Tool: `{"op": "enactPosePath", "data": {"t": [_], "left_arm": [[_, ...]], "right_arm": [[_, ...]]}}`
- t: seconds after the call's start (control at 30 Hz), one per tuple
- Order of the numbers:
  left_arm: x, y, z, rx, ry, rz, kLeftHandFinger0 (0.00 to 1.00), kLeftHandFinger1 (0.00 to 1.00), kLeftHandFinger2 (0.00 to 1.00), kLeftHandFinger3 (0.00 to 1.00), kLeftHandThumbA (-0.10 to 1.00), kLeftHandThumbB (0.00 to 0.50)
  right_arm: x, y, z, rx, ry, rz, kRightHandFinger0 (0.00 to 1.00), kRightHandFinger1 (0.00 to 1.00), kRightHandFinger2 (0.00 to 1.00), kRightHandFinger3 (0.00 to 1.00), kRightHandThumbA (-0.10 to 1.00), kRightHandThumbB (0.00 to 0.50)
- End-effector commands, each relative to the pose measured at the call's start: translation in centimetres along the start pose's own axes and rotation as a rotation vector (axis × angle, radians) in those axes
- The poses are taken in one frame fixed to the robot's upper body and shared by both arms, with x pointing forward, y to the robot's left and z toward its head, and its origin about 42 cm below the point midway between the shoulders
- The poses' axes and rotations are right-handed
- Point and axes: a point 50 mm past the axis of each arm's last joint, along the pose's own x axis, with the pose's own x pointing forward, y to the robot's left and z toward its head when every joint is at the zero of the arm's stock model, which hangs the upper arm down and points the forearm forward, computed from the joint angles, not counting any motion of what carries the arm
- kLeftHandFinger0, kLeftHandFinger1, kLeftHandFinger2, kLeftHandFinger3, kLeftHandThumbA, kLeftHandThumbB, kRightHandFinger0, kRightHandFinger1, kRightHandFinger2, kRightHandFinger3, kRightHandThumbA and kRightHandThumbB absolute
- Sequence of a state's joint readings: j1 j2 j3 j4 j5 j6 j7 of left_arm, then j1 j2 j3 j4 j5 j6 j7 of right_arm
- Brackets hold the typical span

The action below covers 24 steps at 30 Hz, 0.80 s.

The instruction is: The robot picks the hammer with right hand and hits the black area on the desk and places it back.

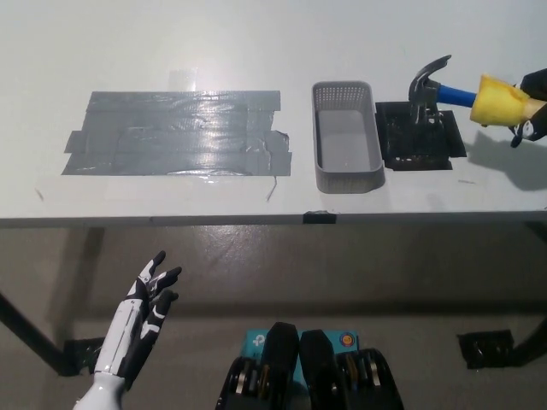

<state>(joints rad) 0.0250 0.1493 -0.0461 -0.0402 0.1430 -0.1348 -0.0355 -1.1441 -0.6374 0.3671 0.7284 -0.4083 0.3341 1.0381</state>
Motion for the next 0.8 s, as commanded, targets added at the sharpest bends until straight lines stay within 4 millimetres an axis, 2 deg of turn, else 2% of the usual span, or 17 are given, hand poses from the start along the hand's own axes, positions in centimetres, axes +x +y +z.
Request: {"op": "enactPosePath", "data": {"t": [0.0, 0.03, 0.07, 0.1, 0.13, 0.2, 0.27, 0.37, 0.4, 0.43, 0.47, 0.53, 0.6, 0.63, 0.7, 0.73, 0.77], "left_arm": [[0.4, 0.4, 1.3, 0.006, -0.08, -0.006, 0.83, 0.89, 0.87, 1.0, 0.93, 0.0], [0.4, 0.4, 1.3, 0.007, -0.079, -0.006, 0.83, 0.89, 0.87, 1.0, 0.93, 0.0], [0.4, 0.4, 1.3, 0.006, -0.078, -0.005, 0.83, 0.89, 0.87, 1.0, 0.94, 0.0], [0.4, 0.4, 1.3, 0.005, -0.078, -0.005, 0.84, 0.9, 0.87, 1.0, 0.94, 0.0], [0.4, 0.4, 1.3, 0.01, -0.075, -0.004, 0.85, 0.9, 0.88, 1.0, 0.95, 0.0], [0.5, 0.5, 1.3, 0.014, -0.077, -0.004, 0.85, 0.9, 0.88, 1.0, 0.96, 0.0], [0.7, 0.6, 1.5, 0.018, -0.081, -0.003, 0.85, 0.9, 0.88, 1.0, 0.96, 0.0], [0.6, 0.7, 1.5, 0.019, -0.077, -0.003, 0.85, 0.9, 0.88, 1.0, 0.96, 0.0], [0.5, 0.7, 1.5, 0.016, -0.078, -0.005, 0.84, 0.9, 0.88, 1.0, 0.96, 0.0], [0.5, 0.6, 1.5, 0.017, -0.081, -0.007, 0.84, 0.91, 0.88, 1.0, 0.96, 0.0], [0.5, 0.6, 1.5, 0.014, -0.079, -0.008, 0.84, 0.91, 0.88, 1.0, 0.95, 0.0], [0.5, 0.5, 1.6, 0.016, -0.081, -0.012, 0.84, 0.91, 0.88, 1.0, 0.96, 0.0], [0.5, 0.6, 1.6, 0.015, -0.079, -0.015, 0.84, 0.9, 0.88, 1.0, 0.96, 0.0], [0.5, 0.6, 1.6, 0.014, -0.078, -0.014, 0.84, 0.9, 0.88, 1.0, 0.96, 0.0], [0.6, 0.7, 1.6, 0.017, -0.083, -0.013, 0.85, 0.91, 0.89, 1.0, 0.96, 0.0], [0.6, 0.7, 1.5, 0.018, -0.083, -0.011, 0.85, 0.91, 0.89, 1.0, 0.96, 0.0], [0.6, 0.8, 1.5, 0.022, -0.082, -0.01, 0.85, 0.91, 0.89, 1.0, 0.96, 0.0]], "right_arm": [[-4.1, -3.9, 1.4, 0.078, -0.143, -0.186, 0.0, 0.58, 0.92, 0.98, -0.1, 0.129], [-5.3, -4.9, 1.6, 0.128, -0.176, -0.229, 0.08, 0.65, 0.97, 0.98, -0.1, 0.112], [-6.0, -5.6, 1.8, 0.179, -0.203, -0.24, 0.1, 0.63, 0.95, 0.99, -0.1, 0.102], [-7.4, -6.6, 2.2, 0.237, -0.257, -0.26, 0.08, 0.55, 0.87, 0.99, -0.1, 0.08], [-9.1, -7.8, 2.7, 0.29, -0.288, -0.302, 0.12, 0.57, 0.89, 0.95, -0.1, 0.101], [-10.7, -9.1, 2.9, 0.307, -0.327, -0.337, 0.16, 0.59, 0.87, 0.94, -0.1, 0.12], [-13.5, -11.1, 3.1, 0.324, -0.415, -0.372, 0.2, 0.6, 0.87, 0.93, -0.1, 0.108], [-14.8, -12.2, 3.3, 0.346, -0.461, -0.371, 0.12, 0.52, 0.83, 0.87, -0.1, 0.14], [-14.8, -12.0, 3.2, 0.356, -0.449, -0.372, 0.13, 0.55, 0.87, 0.9, -0.1, 0.174], [-14.6, -11.8, 3.1, 0.36, -0.437, -0.366, 0.11, 0.53, 0.86, 0.88, -0.1, 0.174], [-13.7, -11.1, 2.9, 0.295, -0.393, -0.38, 0.19, 0.6, 0.92, 0.87, -0.1, 0.16], [-11.9, -9.6, 2.6, 0.26, -0.32, -0.374, 0.17, 0.62, 0.94, 0.83, -0.1, 0.172], [-9.3, -7.4, 1.9, 0.193, -0.269, -0.324, 0.17, 0.65, 0.94, 0.92, -0.1, 0.147], [-9.0, -7.1, 1.9, 0.178, -0.253, -0.32, 0.17, 0.62, 0.94, 1.0, -0.1, 0.132], [-7.2, -5.8, 1.4, 0.138, -0.213, -0.298, 0.18, 0.63, 0.96, 1.0, -0.1, 0.12], [-6.0, -5.0, 1.0, 0.143, -0.199, -0.284, 0.24, 0.69, 1.0, 1.0, -0.1, 0.125], [-4.9, -4.1, 0.8, 0.053, -0.141, -0.289, 0.2, 0.67, 0.99, 1.0, -0.1, 0.122]]}}
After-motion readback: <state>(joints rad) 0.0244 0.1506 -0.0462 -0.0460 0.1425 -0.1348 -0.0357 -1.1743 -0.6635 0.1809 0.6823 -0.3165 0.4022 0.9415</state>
